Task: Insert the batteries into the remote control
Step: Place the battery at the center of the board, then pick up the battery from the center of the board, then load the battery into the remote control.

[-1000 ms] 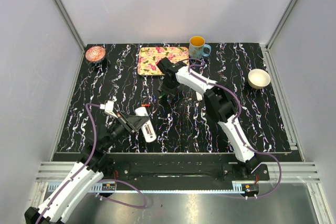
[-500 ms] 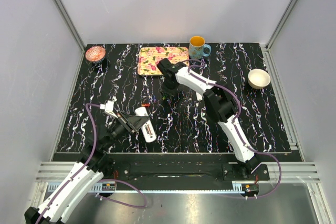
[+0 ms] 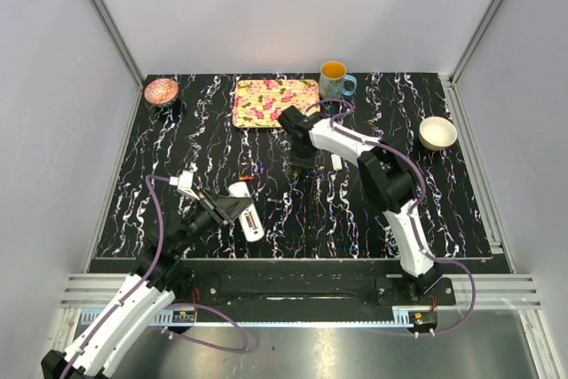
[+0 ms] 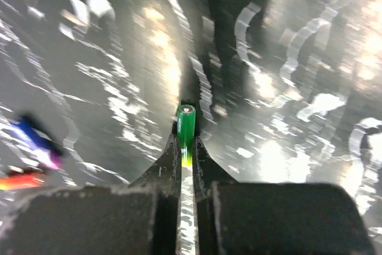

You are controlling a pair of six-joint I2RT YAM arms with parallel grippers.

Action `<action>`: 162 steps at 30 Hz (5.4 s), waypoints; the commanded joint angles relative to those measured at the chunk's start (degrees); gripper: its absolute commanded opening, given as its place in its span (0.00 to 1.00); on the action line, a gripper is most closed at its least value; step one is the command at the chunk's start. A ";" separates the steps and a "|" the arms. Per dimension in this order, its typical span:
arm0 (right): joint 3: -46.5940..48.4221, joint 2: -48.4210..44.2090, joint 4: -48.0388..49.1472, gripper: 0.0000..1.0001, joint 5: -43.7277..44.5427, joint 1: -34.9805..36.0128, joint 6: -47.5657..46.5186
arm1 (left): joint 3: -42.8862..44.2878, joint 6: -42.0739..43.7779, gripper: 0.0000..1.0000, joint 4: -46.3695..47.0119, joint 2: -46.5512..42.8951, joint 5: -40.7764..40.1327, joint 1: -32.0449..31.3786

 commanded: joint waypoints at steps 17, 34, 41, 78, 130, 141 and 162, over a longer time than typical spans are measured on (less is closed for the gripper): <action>-39.12 -23.18 7.31 0.17 3.98 0.19 -25.25 | 2.54 0.91 0.00 5.08 4.21 -0.96 -0.19; -33.94 -21.60 6.44 0.44 5.47 0.11 -25.34 | 2.89 1.27 0.00 4.47 4.56 -1.04 -0.10; -30.95 -19.49 6.17 0.41 4.94 -0.51 -26.66 | 3.07 1.35 0.00 4.47 4.91 -1.04 -0.02; -41.68 -55.07 14.52 0.00 8.90 8.00 -24.90 | 5.70 -2.25 0.00 25.72 27.75 1.15 -0.28; -29.81 -48.93 17.42 0.00 14.79 23.13 -25.60 | 10.01 -17.10 0.00 60.63 56.60 1.95 -4.15; -33.67 -50.86 15.40 0.00 13.64 23.40 -24.02 | 11.33 -16.31 0.00 59.93 56.59 1.51 -4.23; -32.54 -47.97 8.46 0.00 9.34 24.71 -23.05 | 12.38 -17.28 0.00 63.88 58.44 1.86 -4.23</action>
